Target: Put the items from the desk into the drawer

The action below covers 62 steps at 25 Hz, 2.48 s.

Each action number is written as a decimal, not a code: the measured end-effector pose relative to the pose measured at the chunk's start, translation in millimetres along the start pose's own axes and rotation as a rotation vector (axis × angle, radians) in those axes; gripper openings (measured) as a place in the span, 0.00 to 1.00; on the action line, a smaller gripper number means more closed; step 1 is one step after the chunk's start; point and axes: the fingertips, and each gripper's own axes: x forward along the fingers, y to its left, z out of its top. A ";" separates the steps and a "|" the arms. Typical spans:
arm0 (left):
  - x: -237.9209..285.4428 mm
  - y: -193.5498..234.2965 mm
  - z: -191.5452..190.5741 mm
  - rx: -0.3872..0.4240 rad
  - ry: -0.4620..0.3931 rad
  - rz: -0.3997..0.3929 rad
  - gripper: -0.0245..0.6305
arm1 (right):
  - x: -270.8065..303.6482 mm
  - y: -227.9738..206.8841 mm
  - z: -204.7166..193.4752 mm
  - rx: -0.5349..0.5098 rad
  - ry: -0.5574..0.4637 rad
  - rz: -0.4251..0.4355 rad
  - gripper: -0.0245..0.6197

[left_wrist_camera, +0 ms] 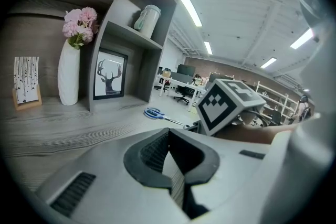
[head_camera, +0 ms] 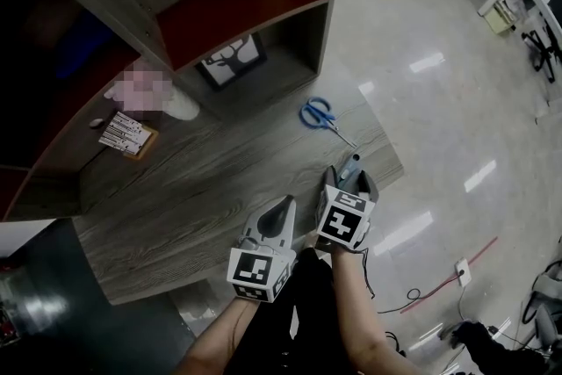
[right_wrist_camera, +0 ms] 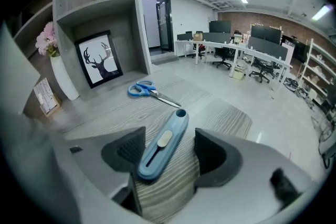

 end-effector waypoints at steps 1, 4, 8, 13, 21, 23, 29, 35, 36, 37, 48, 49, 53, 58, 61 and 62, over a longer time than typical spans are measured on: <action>-0.3 0.5 -0.3 -0.002 0.000 0.001 0.05 | -0.2 -1.4 0.1 0.004 -0.004 -0.003 0.50; -1.1 1.6 -0.4 -0.006 -0.003 0.006 0.05 | -1.4 -7.2 0.4 0.016 -0.013 -0.013 0.41; -1.7 0.4 -0.4 -0.010 -0.007 0.007 0.05 | -3.3 -16.7 0.9 0.029 -0.026 -0.017 0.27; -3.3 -3.8 -1.3 -0.007 -0.008 0.002 0.05 | -3.2 -17.0 0.5 0.017 -0.032 -0.006 0.26; -10.5 -5.7 0.3 0.000 -0.014 0.010 0.05 | -7.6 -18.4 0.3 -0.003 -0.017 0.020 0.26; -11.1 -5.4 0.8 0.002 -0.017 0.012 0.05 | -10.0 -19.0 2.0 -0.008 -0.026 0.021 0.26; -13.3 -10.5 3.0 0.011 -0.024 0.012 0.05 | -21.7 -23.0 8.5 -0.017 -0.054 0.019 0.26; -16.3 -21.0 6.3 0.030 -0.032 -0.008 0.05 | -33.7 -25.1 9.8 -0.013 -0.072 0.019 0.26; -17.0 -22.5 6.7 0.034 -0.033 -0.012 0.05 | -36.1 -24.9 9.3 -0.012 -0.074 0.019 0.26; -17.7 -23.8 6.8 0.038 -0.033 -0.015 0.05 | -38.3 -24.3 8.2 -0.011 -0.076 0.021 0.26; -22.7 -51.3 -8.5 0.070 -0.004 -0.086 0.05 | -62.1 -44.0 -13.9 0.013 -0.082 -0.015 0.26; -22.9 -55.3 -11.2 0.074 0.001 -0.098 0.05 | -64.5 -48.7 -16.9 0.020 -0.083 -0.024 0.26; -23.0 -72.7 -21.6 0.091 0.021 -0.142 0.05 | -74.9 -69.0 -31.2 0.050 -0.080 -0.061 0.26; -22.4 -97.4 -35.5 0.117 0.048 -0.212 0.05 | -89.6 -98.1 -58.5 0.097 -0.064 -0.119 0.26; -21.8 -112.8 -43.3 0.130 0.063 -0.252 0.05 | -98.2 -114.6 -76.0 0.132 -0.052 -0.150 0.26; -21.6 -117.6 -46.0 0.134 0.068 -0.264 0.05 | -100.9 -119.2 -81.2 0.142 -0.048 -0.159 0.26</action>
